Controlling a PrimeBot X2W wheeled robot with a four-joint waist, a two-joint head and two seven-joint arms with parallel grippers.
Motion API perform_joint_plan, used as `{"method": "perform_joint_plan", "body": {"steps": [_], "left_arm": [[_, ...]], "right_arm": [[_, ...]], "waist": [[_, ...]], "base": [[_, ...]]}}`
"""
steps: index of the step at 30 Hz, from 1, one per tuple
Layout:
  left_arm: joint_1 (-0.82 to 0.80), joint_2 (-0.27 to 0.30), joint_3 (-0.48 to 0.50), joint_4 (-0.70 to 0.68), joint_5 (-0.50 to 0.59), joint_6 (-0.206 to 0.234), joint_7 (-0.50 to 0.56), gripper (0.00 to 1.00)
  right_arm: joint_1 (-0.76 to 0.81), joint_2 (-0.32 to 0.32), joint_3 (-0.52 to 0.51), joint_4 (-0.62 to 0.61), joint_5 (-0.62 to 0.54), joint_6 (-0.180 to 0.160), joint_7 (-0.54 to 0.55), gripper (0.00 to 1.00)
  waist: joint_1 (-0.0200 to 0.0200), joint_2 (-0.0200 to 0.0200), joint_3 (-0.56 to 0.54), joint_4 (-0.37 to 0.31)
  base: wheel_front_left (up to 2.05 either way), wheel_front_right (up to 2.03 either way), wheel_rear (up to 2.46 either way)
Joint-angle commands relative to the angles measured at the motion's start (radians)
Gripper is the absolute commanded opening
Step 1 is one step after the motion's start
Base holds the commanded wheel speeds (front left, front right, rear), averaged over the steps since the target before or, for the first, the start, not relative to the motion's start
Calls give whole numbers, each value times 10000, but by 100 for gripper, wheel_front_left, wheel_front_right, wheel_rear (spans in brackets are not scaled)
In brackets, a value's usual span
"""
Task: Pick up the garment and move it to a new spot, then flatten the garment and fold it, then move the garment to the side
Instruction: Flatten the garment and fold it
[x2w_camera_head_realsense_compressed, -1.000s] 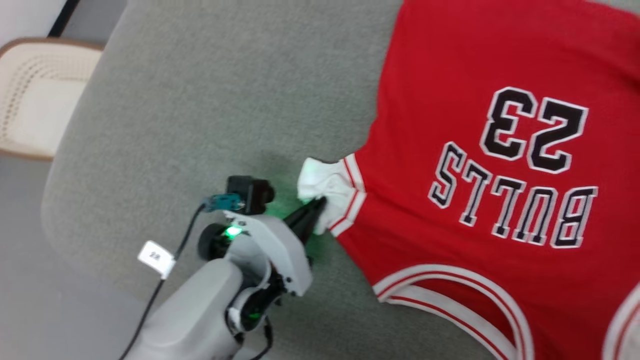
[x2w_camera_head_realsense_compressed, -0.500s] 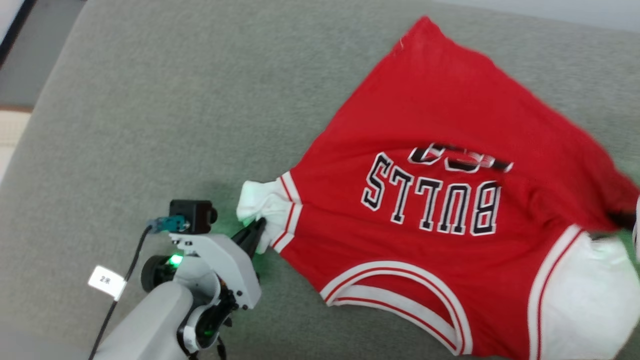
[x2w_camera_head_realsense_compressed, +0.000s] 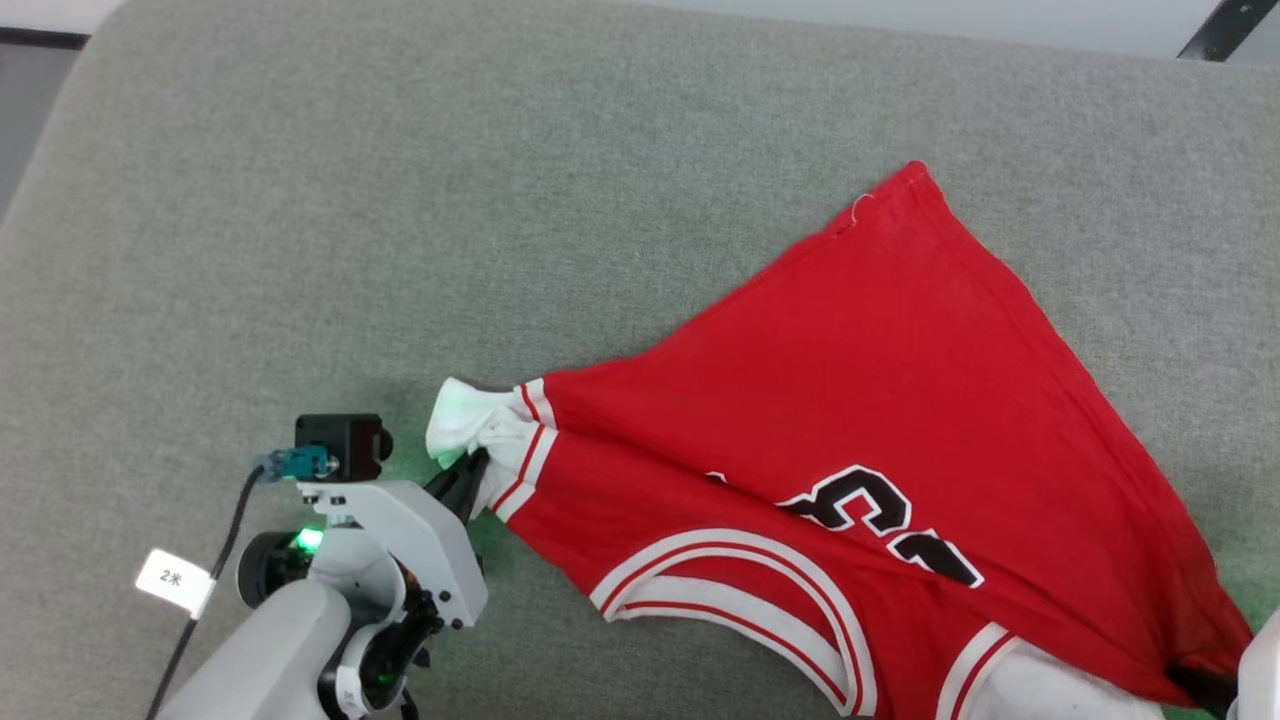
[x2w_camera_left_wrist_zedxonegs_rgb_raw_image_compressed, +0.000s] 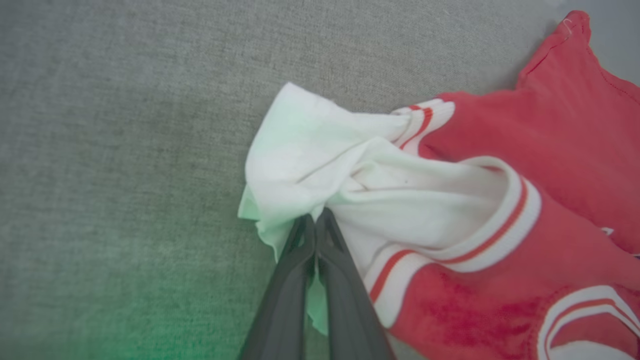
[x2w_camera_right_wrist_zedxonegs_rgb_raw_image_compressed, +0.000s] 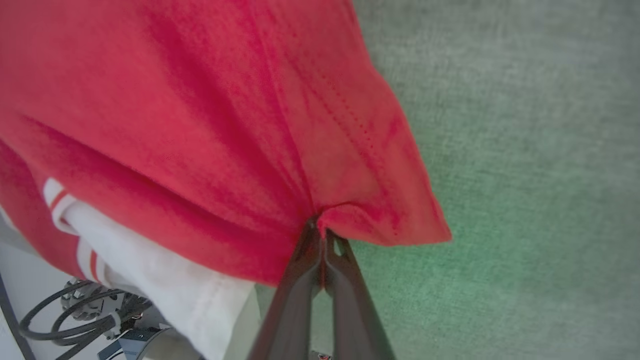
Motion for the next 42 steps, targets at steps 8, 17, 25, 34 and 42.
{"method": "perform_joint_plan", "body": {"steps": [8, 17, 25, 34, 42], "left_arm": [[-1, -78, -175, -20, 25, 93, 214, 0], [247, -108, -298, 152, -34, -8, 158, 0], [358, -214, -366, 110, -67, -36, 103, 0], [-269, -765, -678, 228, 102, -312, 80, 0], [-1100, -1612, -1092, 789, 319, -741, -13, 0]], "right_arm": [[-789, 679, -65, 2269, -1706, -73, -1165, 100], [-1490, 82, 115, 1934, -1410, -58, -1516, 100], [-1139, -311, -126, -1608, -840, -6, -1992, 100], [-3884, -1619, 1641, -1125, -2022, -6, -5931, 100], [-6827, -2279, 3864, 2899, -1667, -6, -5880, 100]], "waist": [[0, 0, 232, -169], [0, 0, -275, -147], [0, 0, -628, 121], [0, 0, -277, 970], [0, 0, 192, 1915]], "base": [[0, 0, 0], [0, 0, 0], [0, 0, 0], [0, 0, 0], [0, 0, 0]]}}
